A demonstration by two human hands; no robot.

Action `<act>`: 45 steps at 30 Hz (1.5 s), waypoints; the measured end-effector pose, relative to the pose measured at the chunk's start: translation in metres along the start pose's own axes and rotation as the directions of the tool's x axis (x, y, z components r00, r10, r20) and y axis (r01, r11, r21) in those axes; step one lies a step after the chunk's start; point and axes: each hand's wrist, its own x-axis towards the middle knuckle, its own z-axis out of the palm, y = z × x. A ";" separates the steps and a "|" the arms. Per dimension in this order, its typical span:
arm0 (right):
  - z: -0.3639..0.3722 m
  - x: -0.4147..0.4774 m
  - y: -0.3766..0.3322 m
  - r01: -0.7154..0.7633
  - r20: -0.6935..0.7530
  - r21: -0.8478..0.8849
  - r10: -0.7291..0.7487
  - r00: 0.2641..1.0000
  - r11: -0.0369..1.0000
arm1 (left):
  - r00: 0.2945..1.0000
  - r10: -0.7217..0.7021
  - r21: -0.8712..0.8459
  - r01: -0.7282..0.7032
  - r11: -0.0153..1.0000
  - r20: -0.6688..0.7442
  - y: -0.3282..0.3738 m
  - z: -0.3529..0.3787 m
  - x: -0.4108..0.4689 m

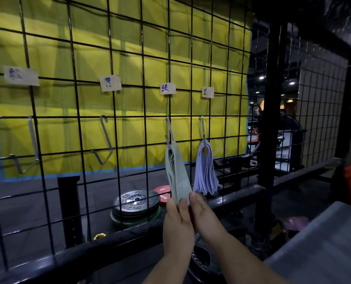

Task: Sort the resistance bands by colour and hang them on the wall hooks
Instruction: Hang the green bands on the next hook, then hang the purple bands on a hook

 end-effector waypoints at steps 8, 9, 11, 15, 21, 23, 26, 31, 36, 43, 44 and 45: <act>-0.012 -0.009 -0.005 -0.029 -0.015 -0.055 0.029 0.999 0.998 | 0.999 -0.046 -0.064 0.048 0.997 0.020 0.006 0.010 -0.010; -0.015 -0.011 -0.003 -0.043 -0.011 -0.069 0.043 0.999 0.997 | 0.998 -0.060 -0.067 0.062 0.996 0.023 0.005 0.012 -0.013; -0.022 -0.015 0.003 -0.080 -0.035 -0.103 0.077 0.996 0.991 | 0.994 -0.097 -0.065 0.099 0.993 0.044 0.002 0.016 -0.019; -0.035 -0.028 0.014 -0.117 -0.062 -0.078 0.112 0.992 0.990 | 0.987 -0.128 0.013 0.127 0.992 0.099 0.001 0.027 -0.030; -0.084 -0.058 0.024 -0.198 -0.194 0.012 0.196 0.961 0.980 | 0.959 -0.127 0.040 0.121 0.992 0.252 0.006 0.071 -0.058; -0.108 -0.073 0.029 -0.212 -0.247 -0.007 0.204 0.947 0.977 | 0.942 -0.135 0.056 0.124 0.991 0.308 0.008 0.093 -0.073; -0.150 -0.100 0.036 -0.269 -0.359 -0.048 0.235 0.903 0.962 | 0.876 -0.188 0.064 0.178 0.982 0.444 0.013 0.131 -0.102; -0.228 -0.159 0.051 -0.383 -0.495 -0.059 0.306 0.813 0.922 | 0.739 -0.179 0.102 0.148 0.984 0.649 0.023 0.202 -0.163; -0.296 -0.228 0.062 -0.495 -0.645 -0.010 0.373 0.667 0.869 | 0.559 -0.168 0.112 0.133 0.985 0.812 0.034 0.264 -0.236; -0.363 -0.301 0.081 -0.512 -0.802 0.201 0.440 0.403 0.835 | 0.331 -0.148 0.162 -0.013 0.987 0.932 0.055 0.318 -0.310; -0.370 -0.310 0.084 -0.517 -0.815 0.222 0.448 0.366 0.827 | 0.297 -0.150 0.167 -0.033 0.985 0.943 0.057 0.325 -0.318; -0.376 -0.317 0.087 -0.522 -0.831 0.229 0.445 0.335 0.821 | 0.264 -0.157 0.176 -0.048 0.983 0.952 0.058 0.331 -0.326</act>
